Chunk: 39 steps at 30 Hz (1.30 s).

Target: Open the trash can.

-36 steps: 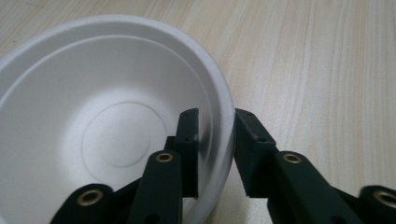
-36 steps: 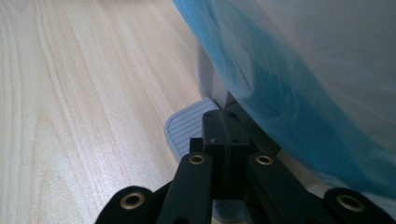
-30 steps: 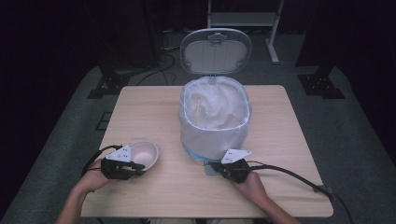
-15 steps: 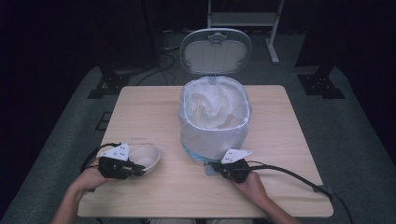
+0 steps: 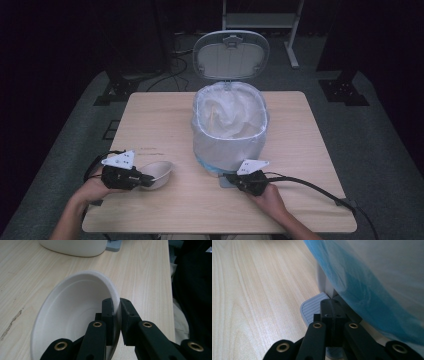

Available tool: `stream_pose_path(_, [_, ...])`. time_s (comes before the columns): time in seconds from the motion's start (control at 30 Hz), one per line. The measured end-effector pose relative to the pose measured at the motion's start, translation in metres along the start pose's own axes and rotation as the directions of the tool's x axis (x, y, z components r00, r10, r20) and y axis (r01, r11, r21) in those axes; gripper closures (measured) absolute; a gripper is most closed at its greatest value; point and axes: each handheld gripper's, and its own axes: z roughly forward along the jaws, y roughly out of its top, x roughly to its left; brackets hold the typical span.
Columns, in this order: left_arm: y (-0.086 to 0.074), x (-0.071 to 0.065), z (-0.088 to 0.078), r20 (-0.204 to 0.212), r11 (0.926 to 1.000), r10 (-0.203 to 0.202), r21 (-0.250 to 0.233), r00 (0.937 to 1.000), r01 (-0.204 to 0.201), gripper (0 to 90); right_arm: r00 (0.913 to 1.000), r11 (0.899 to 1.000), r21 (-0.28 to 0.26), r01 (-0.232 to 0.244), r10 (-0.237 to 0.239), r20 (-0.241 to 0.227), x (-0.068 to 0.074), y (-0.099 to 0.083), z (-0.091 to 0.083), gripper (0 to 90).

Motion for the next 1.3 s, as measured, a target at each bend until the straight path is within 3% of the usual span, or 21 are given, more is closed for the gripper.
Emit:
stream_pose_path(0.83, [0.012, -0.004, -0.011, 0.002, 0.9993, 0.015, -0.034, 0.9999, -0.015, 84.5, 1.0000, 1.000, -0.001, 0.002, -0.002, 0.001, 0.000, 0.000, 0.000, 90.0])
stream_pose_path(1.3, [0.038, -0.012, -0.032, -0.019, 0.9969, 0.061, -0.049, 0.9980, -0.061, 84.5, 1.0000, 1.000, 0.002, -0.003, 0.003, 0.000, 0.000, 0.000, 0.000, 90.0])
